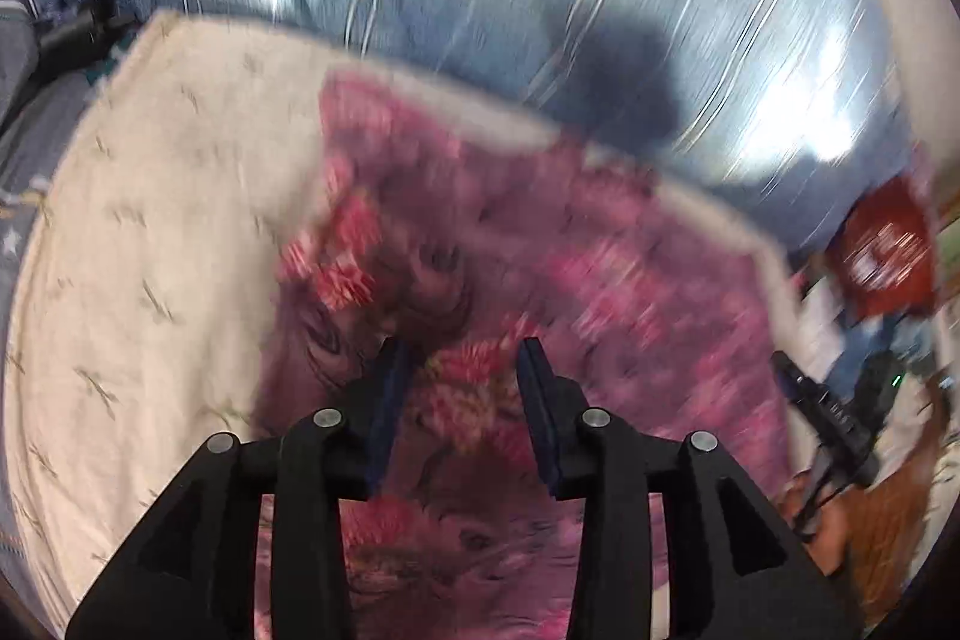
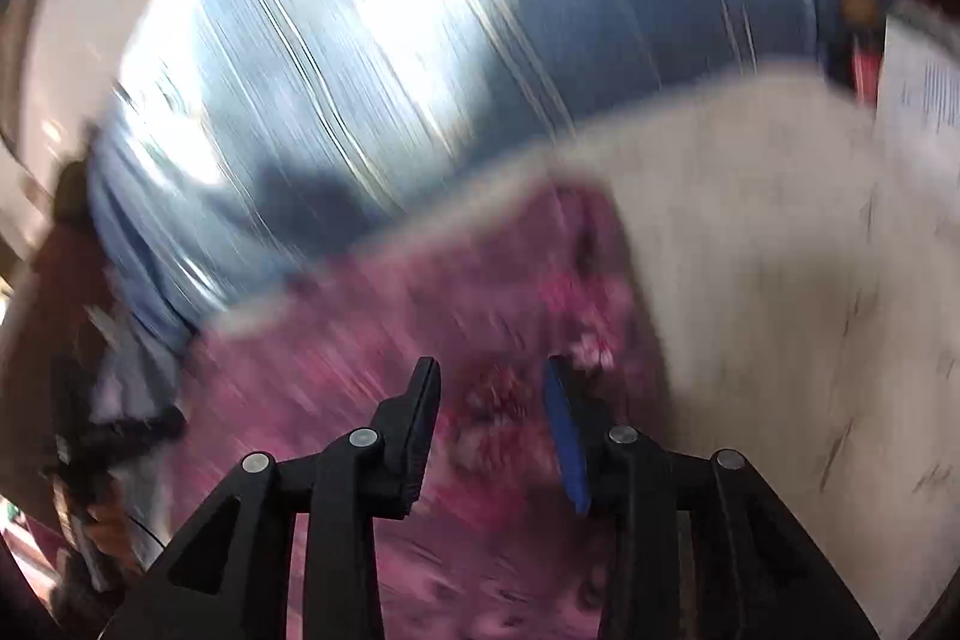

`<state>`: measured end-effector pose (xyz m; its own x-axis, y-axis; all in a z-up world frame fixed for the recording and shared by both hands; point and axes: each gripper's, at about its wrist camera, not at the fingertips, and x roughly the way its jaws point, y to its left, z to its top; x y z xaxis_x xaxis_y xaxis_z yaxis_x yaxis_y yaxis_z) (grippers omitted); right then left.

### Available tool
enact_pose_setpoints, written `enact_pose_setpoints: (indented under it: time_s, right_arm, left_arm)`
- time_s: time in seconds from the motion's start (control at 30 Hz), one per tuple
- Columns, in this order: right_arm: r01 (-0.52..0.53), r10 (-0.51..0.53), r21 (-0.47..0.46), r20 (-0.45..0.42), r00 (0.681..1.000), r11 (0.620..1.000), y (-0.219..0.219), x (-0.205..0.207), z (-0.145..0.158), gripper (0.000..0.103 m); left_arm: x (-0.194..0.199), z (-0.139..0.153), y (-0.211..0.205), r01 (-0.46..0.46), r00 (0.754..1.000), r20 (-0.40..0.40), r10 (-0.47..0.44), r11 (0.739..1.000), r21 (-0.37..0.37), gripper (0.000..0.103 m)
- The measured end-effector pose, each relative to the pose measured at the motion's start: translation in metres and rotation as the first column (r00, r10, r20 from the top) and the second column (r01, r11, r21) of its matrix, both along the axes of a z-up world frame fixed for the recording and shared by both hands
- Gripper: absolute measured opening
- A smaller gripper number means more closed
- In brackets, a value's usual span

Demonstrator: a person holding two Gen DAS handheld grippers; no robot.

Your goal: Fold small clothes

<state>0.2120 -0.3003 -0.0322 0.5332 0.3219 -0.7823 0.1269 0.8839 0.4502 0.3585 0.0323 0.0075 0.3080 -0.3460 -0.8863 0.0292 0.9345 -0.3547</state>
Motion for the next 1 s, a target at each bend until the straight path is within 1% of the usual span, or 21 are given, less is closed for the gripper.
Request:
enact_pose_setpoints:
  time_s: [0.03, 0.07, 0.1, 0.13, 0.17, 0.23, 0.27, 0.3, 0.37, 0.43, 0.47, 0.5, 0.53, 0.57, 0.67, 0.73, 0.77, 0.83, 0.9, 0.97, 1.0]
  right_arm:
    - [0.021, -0.02, -0.011, 0.061, 0.998, 1.0, -0.001, -0.01, 0.008, 0.031]
    - [0.032, -0.03, -0.03, 0.055, 0.998, 0.999, -0.001, -0.014, 0.015, 0.035]
    - [0.039, -0.038, -0.038, 0.016, 0.999, 0.999, -0.003, -0.017, 0.021, 0.037]
    - [0.038, -0.038, -0.003, 0.024, 0.999, 0.999, -0.006, -0.027, 0.03, 0.037]
    - [0.028, -0.03, 0.032, 0.059, 0.998, 0.999, -0.007, -0.04, 0.041, 0.037]
    - [0.007, -0.008, 0.017, 0.104, 0.995, 1.0, -0.005, -0.054, 0.056, 0.038]
    - [-0.004, 0.006, -0.015, 0.12, 0.993, 1.0, -0.002, -0.066, 0.06, 0.041]
    - [-0.006, 0.015, -0.065, 0.131, 0.991, 0.998, 0.003, -0.078, 0.06, 0.042]
    - [-0.006, 0.018, -0.115, 0.102, 0.995, 0.993, 0.005, -0.09, 0.04, 0.046]
    - [-0.003, 0.004, -0.1, 0.019, 1.0, 0.995, -0.001, -0.092, 0.01, 0.045]
    - [0.013, -0.006, -0.099, 0.079, 0.997, 0.995, -0.002, -0.097, 0.009, 0.043]
    - [0.022, -0.012, -0.119, 0.089, 0.996, 0.993, 0.0, -0.099, 0.012, 0.044]
    - [0.026, -0.019, -0.14, 0.052, 0.998, 0.99, 0.004, -0.096, 0.015, 0.044]
    - [0.039, -0.034, -0.149, 0.035, 0.999, 0.988, 0.008, -0.093, 0.02, 0.045]
    - [0.023, -0.016, -0.108, 0.064, 0.998, 0.994, 0.026, -0.095, 0.039, 0.046]
    - [-0.042, 0.056, -0.135, 0.107, 0.993, 0.99, 0.058, -0.096, 0.054, 0.053]
    - [-0.09, 0.109, -0.151, 0.121, 0.987, 0.984, 0.079, -0.097, 0.057, 0.06]
    - [-0.199, 0.225, -0.189, 0.123, 0.967, 0.961, 0.13, -0.097, 0.054, 0.064]
    - [-0.334, 0.365, -0.236, 0.1, 0.926, 0.913, 0.185, -0.099, 0.047, 0.063]
    - [-0.465, 0.51, -0.311, 0.078, 0.857, 0.829, 0.245, -0.103, 0.039, 0.062]
    - [-0.495, 0.549, -0.346, 0.073, 0.832, 0.797, 0.263, -0.108, 0.035, 0.062]
  left_arm:
    - [-0.001, -0.005, -0.002, -0.004, 1.0, 0.008, 0.004, 0.999, 0.031, 0.034]
    - [-0.006, 0.001, -0.004, -0.013, 1.0, 0.014, 0.012, 0.999, 0.032, 0.032]
    - [-0.008, 0.008, 0.0, -0.022, 1.0, -0.002, 0.022, 1.0, 0.02, 0.032]
    - [-0.011, 0.019, 0.007, -0.032, 0.999, -0.01, 0.031, 0.999, -0.025, 0.032]
    - [-0.018, 0.03, 0.016, -0.04, 0.999, -0.002, 0.04, 0.997, -0.067, 0.032]
    - [-0.037, 0.048, 0.028, -0.045, 0.999, 0.025, 0.047, 0.995, -0.085, 0.034]
    - [-0.046, 0.054, 0.031, -0.04, 0.998, 0.034, 0.043, 0.995, -0.087, 0.038]
    - [-0.06, 0.055, 0.034, -0.035, 0.999, 0.032, 0.039, 0.994, -0.099, 0.046]
    - [-0.077, 0.047, 0.034, -0.032, 0.999, 0.001, 0.033, 0.99, -0.137, 0.053]
    - [-0.091, 0.021, 0.031, -0.04, 0.997, -0.066, 0.03, 0.987, -0.155, 0.053]
    - [-0.1, 0.005, 0.034, -0.064, 0.992, -0.119, 0.049, 0.989, -0.134, 0.053]
    - [-0.103, -0.009, 0.036, -0.085, 0.988, -0.139, 0.066, 0.987, -0.136, 0.044]
    - [-0.108, -0.005, 0.041, -0.094, 0.992, -0.102, 0.08, 0.985, -0.142, 0.04]
    - [-0.11, -0.001, 0.045, -0.099, 0.99, -0.111, 0.083, 0.984, -0.148, 0.039]
    - [-0.11, 0.008, 0.064, -0.156, 0.98, -0.161, 0.12, 0.959, -0.236, 0.039]
    - [-0.112, 0.015, 0.08, -0.193, 0.976, -0.153, 0.157, 0.947, -0.257, 0.039]
    - [-0.113, 0.018, 0.085, -0.207, 0.974, -0.147, 0.174, 0.944, -0.256, 0.039]
    - [-0.111, 0.02, 0.093, -0.219, 0.972, -0.146, 0.185, 0.938, -0.27, 0.041]
    - [-0.109, 0.015, 0.096, -0.225, 0.969, -0.163, 0.183, 0.93, -0.291, 0.042]
    - [-0.108, 0.008, 0.099, -0.222, 0.969, -0.176, 0.176, 0.93, -0.294, 0.042]
    - [-0.106, 0.008, 0.1, -0.22, 0.969, -0.179, 0.173, 0.931, -0.292, 0.042]
